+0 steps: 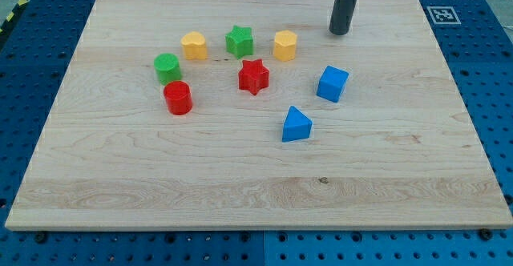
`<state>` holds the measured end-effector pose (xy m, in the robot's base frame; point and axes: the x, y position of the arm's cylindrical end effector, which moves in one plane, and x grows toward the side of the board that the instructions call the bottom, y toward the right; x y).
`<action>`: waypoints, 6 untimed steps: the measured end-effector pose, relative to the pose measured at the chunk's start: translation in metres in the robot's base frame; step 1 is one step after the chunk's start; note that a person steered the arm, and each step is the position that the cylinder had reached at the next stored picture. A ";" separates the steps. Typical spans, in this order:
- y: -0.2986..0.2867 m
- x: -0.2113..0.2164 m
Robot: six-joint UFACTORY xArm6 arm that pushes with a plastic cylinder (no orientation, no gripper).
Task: Push the yellow heart downwards
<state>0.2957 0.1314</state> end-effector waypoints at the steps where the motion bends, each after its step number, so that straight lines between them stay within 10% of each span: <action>1: -0.054 -0.007; 3: -0.204 -0.031; 6: -0.233 0.014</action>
